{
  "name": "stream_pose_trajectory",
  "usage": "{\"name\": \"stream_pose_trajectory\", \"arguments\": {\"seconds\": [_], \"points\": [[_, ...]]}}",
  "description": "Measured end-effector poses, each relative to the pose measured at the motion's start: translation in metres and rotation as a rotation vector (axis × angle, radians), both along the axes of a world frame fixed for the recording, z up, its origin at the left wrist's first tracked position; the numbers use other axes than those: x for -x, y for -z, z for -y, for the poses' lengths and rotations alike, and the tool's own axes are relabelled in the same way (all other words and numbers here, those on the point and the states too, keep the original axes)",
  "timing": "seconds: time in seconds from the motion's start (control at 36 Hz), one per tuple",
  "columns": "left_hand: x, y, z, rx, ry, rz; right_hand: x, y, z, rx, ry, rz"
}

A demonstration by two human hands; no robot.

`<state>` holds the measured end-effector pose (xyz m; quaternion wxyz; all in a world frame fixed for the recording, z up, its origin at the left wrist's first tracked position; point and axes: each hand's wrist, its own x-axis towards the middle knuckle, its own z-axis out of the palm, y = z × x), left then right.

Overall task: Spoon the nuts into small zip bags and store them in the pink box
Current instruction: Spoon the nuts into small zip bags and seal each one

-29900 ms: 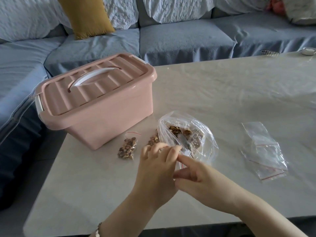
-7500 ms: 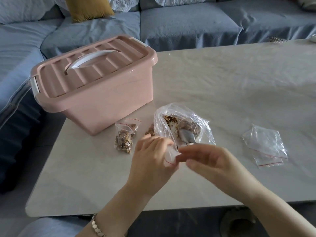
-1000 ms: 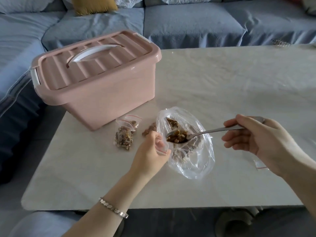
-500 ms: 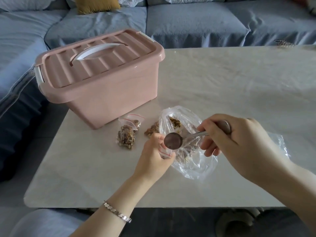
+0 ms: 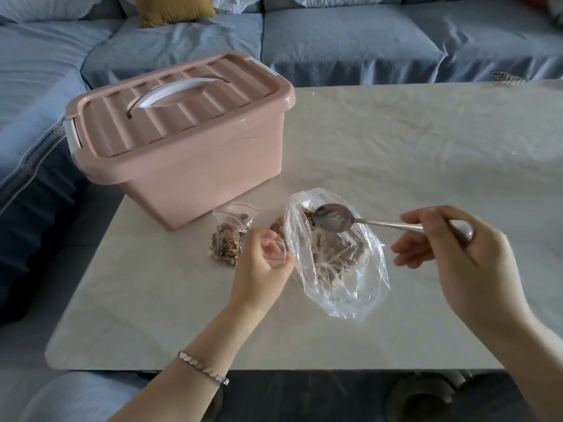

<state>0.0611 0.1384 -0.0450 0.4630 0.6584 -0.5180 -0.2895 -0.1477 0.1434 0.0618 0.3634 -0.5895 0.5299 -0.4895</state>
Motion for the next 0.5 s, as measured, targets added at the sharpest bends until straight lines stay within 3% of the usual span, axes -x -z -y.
{"name": "stream_pose_trajectory", "arguments": {"seconds": [0.25,0.33,0.5], "points": [[0.009,-0.027,0.023,-0.321,0.093,0.077,-0.010,0.060,0.019,-0.058,0.005,-0.184],[0.013,-0.028,0.030,-0.373,0.108,0.126,-0.012,0.066,0.025,0.008,0.012,-0.283],[0.009,-0.024,0.039,-0.350,-0.055,0.113,-0.007,0.075,0.036,0.137,-0.005,-0.517]]}}
